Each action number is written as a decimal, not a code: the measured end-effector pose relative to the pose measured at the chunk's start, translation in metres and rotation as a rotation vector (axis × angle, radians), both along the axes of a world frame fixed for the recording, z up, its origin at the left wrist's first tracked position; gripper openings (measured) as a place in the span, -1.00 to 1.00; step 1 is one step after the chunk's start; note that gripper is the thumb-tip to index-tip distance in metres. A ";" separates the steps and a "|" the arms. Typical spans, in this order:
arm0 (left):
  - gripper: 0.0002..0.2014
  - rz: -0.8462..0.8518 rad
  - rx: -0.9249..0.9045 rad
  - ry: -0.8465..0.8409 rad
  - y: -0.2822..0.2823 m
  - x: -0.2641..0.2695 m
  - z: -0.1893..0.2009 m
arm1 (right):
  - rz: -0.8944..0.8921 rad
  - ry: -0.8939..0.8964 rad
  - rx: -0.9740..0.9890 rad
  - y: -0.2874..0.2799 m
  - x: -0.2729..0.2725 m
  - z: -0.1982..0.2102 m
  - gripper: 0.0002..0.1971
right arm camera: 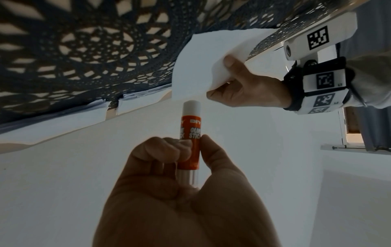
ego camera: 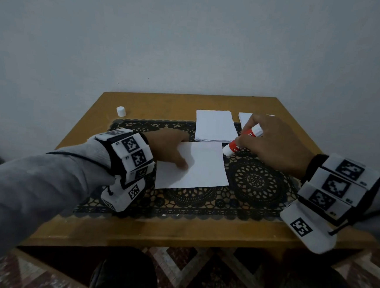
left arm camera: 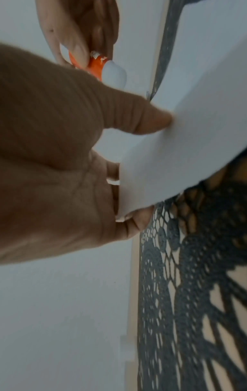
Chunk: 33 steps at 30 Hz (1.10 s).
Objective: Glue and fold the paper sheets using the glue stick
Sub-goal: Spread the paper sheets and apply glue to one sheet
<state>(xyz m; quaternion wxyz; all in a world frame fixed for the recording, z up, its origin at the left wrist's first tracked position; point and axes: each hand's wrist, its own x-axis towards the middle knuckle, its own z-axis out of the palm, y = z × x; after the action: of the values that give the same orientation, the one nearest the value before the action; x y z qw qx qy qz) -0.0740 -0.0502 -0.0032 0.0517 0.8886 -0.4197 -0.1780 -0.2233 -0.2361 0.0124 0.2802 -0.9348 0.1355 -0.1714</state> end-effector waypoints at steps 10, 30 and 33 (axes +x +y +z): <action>-0.55 -0.067 -0.210 0.049 0.015 -0.001 0.014 | 0.076 0.009 0.081 0.005 0.003 0.002 -0.88; -0.35 0.034 0.081 -0.132 0.024 -0.006 -0.010 | 0.114 0.111 0.161 0.017 0.052 -0.018 -0.84; -0.36 0.001 0.102 -0.181 0.025 -0.006 -0.012 | 0.126 0.117 0.123 0.018 0.055 -0.020 -0.84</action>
<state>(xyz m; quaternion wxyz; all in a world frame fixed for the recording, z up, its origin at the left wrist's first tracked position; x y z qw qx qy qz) -0.0801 -0.0250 -0.0151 -0.0316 0.9027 -0.4125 -0.1181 -0.1682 -0.2180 -0.0077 0.3387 -0.9309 0.1027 -0.0897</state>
